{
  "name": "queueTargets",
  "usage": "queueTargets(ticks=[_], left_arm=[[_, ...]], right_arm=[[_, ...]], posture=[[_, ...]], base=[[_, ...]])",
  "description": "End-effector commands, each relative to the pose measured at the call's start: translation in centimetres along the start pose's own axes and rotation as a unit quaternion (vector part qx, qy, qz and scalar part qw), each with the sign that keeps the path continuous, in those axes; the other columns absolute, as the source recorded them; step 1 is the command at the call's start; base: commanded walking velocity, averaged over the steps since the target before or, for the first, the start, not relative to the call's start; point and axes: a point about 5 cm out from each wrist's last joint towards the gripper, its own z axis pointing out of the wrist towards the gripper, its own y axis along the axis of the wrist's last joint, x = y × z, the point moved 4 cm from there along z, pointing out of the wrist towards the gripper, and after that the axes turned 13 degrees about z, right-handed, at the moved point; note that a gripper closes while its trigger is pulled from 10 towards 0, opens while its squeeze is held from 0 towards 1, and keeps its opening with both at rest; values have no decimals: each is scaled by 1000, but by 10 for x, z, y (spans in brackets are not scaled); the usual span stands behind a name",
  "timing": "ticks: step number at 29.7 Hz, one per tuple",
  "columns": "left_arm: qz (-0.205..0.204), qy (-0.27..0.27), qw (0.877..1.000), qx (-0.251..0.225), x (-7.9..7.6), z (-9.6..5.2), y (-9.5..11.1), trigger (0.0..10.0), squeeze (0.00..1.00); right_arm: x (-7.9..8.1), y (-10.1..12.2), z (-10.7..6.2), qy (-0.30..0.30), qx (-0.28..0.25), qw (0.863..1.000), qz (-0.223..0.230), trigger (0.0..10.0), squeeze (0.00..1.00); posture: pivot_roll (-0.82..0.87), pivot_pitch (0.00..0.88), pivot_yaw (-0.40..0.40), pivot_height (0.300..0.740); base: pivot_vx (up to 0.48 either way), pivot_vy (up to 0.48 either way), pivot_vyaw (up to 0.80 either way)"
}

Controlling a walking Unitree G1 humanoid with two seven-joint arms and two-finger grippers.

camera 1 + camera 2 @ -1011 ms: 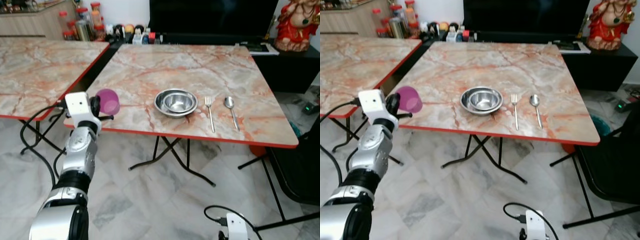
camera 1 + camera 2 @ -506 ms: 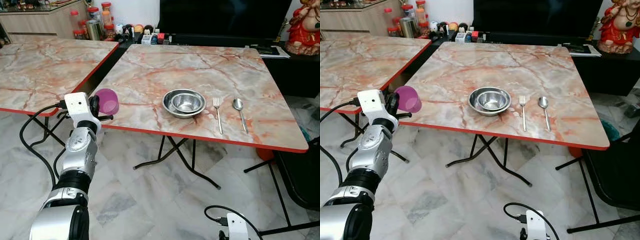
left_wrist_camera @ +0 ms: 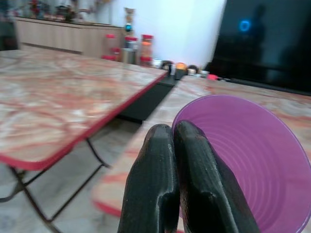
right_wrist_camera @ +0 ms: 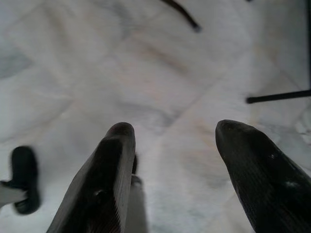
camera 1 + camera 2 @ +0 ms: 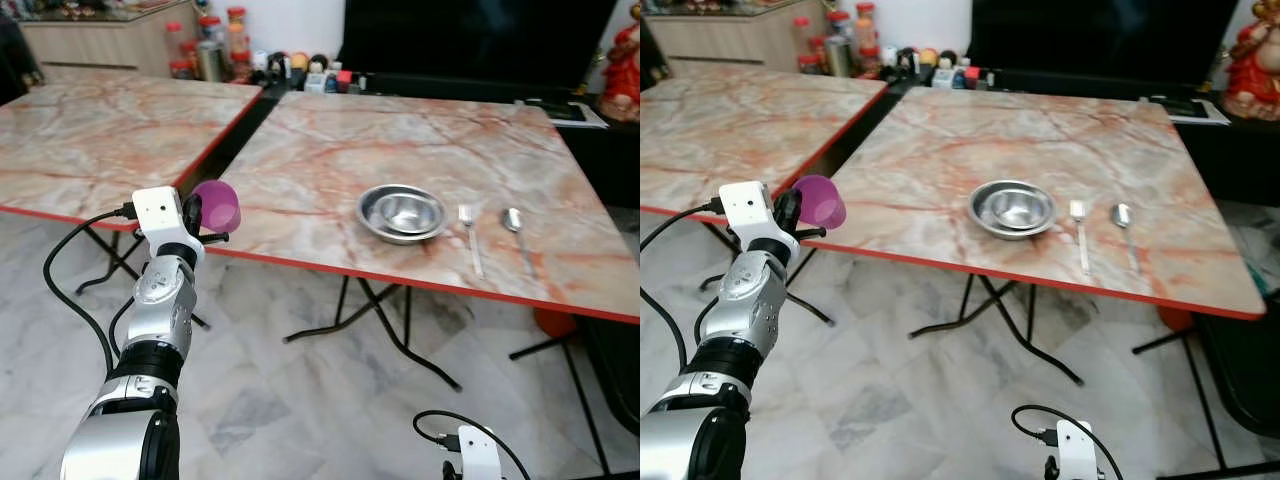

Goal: Setting the table

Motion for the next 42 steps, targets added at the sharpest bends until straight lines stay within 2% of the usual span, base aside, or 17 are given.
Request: queueTargets(ticks=[1, 10, 13, 27, 42], left_arm=[[11, -4, 1000, -8, 0, 1, 4, 10000, 0], [15, -15, 1000, -23, -4, 2, 10, 10000, 0], [22, -24, 999, -20, -8, 2, 9, 10000, 0], [24, -27, 999, -22, -8, 2, 10, 10000, 0], [18, -62, 997, -29, -20, 1, 12, 10000, 0]], right_arm=[[1, -1, 0, 1, -1, 1000, 4, 10000, 0], [2, 0, 0, 2, -5, 1000, 24, 10000, 0], [4, 2, 0, 3, -10, 1000, 20, 10000, 0], [4, 4, 0, 2, -11, 1000, 24, 10000, 0], [5, 5, 0, 3, -14, 1000, 19, 10000, 0]], posture=[[9, 0, 10, 719], [11, 0, 14, 719], [7, 0, 18, 719], [12, 0, 18, 719], [14, 0, 21, 719]], base=[[0, 0, 0], [169, 0, 0], [480, 0, -233], [480, 0, 0], [480, 0, -80]])
